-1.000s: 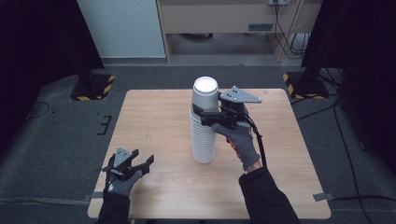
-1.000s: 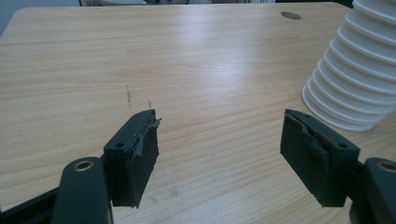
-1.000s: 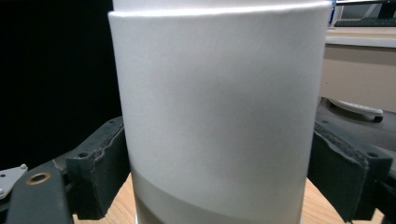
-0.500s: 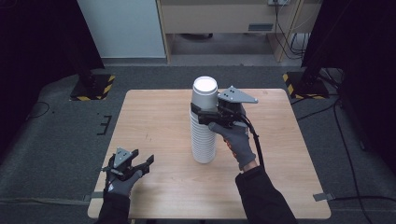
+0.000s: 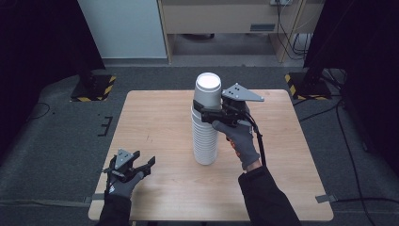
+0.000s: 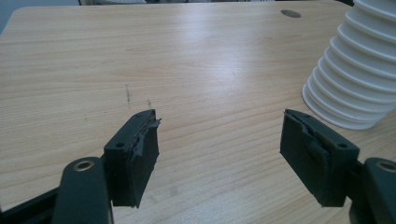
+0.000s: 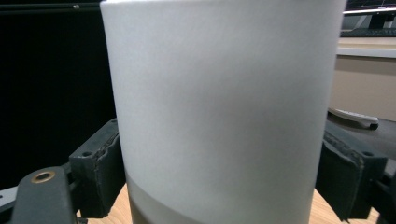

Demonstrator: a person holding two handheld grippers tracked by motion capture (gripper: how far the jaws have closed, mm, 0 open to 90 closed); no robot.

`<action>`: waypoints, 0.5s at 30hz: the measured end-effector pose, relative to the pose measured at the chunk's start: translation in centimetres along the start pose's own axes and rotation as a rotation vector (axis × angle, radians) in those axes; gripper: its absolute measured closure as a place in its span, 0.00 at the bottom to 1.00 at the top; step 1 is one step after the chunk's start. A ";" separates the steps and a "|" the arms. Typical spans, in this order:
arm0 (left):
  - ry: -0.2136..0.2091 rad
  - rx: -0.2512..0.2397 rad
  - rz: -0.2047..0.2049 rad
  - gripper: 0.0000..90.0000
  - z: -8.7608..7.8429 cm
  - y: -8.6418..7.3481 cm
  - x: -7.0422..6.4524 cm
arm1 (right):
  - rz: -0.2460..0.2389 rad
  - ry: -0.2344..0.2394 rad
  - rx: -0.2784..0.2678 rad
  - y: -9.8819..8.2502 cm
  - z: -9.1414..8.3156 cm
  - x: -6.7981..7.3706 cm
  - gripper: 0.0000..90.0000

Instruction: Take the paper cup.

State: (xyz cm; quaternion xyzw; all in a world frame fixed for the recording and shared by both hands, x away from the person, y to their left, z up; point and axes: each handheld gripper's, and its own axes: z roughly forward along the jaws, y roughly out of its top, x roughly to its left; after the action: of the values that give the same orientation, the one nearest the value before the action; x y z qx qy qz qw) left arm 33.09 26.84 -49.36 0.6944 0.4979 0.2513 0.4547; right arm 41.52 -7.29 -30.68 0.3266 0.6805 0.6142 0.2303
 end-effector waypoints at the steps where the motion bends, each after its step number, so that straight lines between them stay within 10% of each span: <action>1: 0.000 -0.002 -0.002 0.30 0.0 0.0 0.0 | 0.007 0.001 -0.004 0.2 0.0 0.1 0.17; 15: -0.003 0.009 -0.007 0.30 0.1 -0.1 0.0 | 0.023 0.015 -0.053 2.5 -0.6 0.0 0.17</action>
State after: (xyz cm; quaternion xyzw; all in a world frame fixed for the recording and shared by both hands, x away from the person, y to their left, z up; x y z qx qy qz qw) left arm 33.14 26.83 -49.50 0.6950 0.5007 0.2467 0.4532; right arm 41.44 -7.62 -28.15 0.3237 0.6617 0.6371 0.2267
